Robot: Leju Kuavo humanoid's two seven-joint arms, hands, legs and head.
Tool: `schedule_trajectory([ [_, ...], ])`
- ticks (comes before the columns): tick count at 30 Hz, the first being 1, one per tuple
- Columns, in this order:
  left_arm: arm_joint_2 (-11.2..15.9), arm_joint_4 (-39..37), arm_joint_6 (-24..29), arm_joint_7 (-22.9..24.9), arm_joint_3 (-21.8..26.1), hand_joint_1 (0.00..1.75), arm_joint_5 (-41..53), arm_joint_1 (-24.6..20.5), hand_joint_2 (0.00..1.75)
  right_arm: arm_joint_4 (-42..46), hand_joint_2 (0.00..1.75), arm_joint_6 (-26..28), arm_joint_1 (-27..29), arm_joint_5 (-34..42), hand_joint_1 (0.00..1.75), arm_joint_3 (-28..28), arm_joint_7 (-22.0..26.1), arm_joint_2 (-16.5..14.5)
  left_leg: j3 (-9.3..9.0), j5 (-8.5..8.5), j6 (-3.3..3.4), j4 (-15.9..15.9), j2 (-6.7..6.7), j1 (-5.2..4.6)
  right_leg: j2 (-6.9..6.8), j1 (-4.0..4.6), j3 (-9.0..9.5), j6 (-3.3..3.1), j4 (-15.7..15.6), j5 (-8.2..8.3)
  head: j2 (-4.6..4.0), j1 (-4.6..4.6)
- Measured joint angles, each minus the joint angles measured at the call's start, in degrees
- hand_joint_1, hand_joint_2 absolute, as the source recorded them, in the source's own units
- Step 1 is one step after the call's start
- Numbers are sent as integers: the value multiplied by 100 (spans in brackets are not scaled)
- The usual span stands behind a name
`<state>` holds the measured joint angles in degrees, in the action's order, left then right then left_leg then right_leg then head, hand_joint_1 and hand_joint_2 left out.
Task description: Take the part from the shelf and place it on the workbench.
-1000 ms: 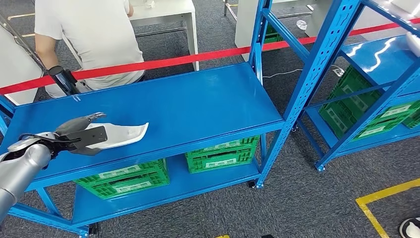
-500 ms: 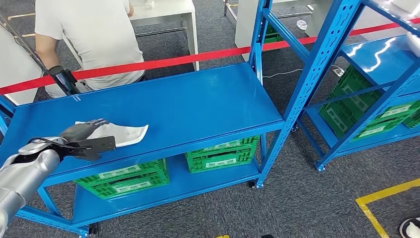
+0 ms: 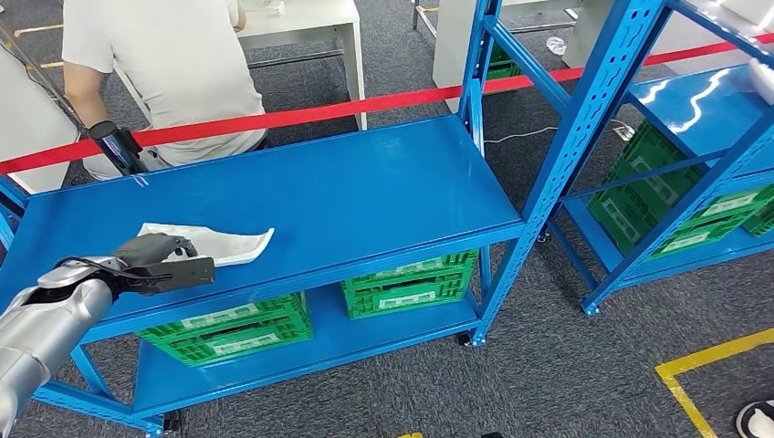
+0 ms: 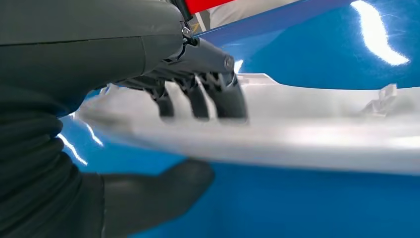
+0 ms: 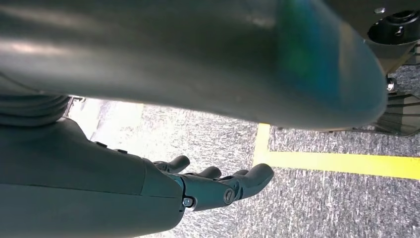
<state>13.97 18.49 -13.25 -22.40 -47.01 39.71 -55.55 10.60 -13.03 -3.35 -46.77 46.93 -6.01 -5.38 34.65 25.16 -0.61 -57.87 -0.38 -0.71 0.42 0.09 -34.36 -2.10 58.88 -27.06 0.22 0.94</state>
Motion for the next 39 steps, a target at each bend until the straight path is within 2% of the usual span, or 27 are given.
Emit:
schedule_trajectory([
  [16,102,26,38,-107,2,175,0,5,175,0,0,0,-5,-111,0,0,7,0,-16,4,0,0,1,0,1,1,13,1,0,-1,0,0],
  [19,102,27,-26,-140,10,175,-36,5,44,0,0,0,-6,-124,0,0,-3,0,-18,4,0,0,1,0,1,1,16,1,1,-1,0,0],
  [20,102,28,-58,-162,20,175,-69,6,44,0,0,0,-7,-127,0,0,-8,0,-19,4,0,0,1,0,1,1,16,0,1,-1,0,0],
  [23,102,31,-105,-317,55,175,-161,8,175,0,0,0,-15,-135,0,0,-30,0,-19,4,0,0,1,0,1,0,17,1,1,-1,0,0],
  [30,102,54,52,-510,74,175,-170,43,175,0,0,0,-26,-134,0,1,-31,0,-19,5,0,0,-2,0,-2,0,19,4,0,-4,0,0],
  [33,50,143,149,-840,378,175,-845,168,175,0,0,0,-34,-107,0,26,-21,0,-18,5,1,0,-3,0,-3,-1,19,6,0,-6,0,0],
  [37,-97,464,-787,-1357,1388,175,-2688,320,175,0,0,0,-33,-45,0,120,30,0,-16,5,2,-2,-5,-1,-3,-2,18,7,-1,-5,0,0],
  [39,-172,762,-1354,-1348,1901,175,-3520,428,175,0,0,0,-34,-12,0,164,70,0,-15,7,3,-3,-1,-2,1,-3,16,7,-1,-5,0,0],
])
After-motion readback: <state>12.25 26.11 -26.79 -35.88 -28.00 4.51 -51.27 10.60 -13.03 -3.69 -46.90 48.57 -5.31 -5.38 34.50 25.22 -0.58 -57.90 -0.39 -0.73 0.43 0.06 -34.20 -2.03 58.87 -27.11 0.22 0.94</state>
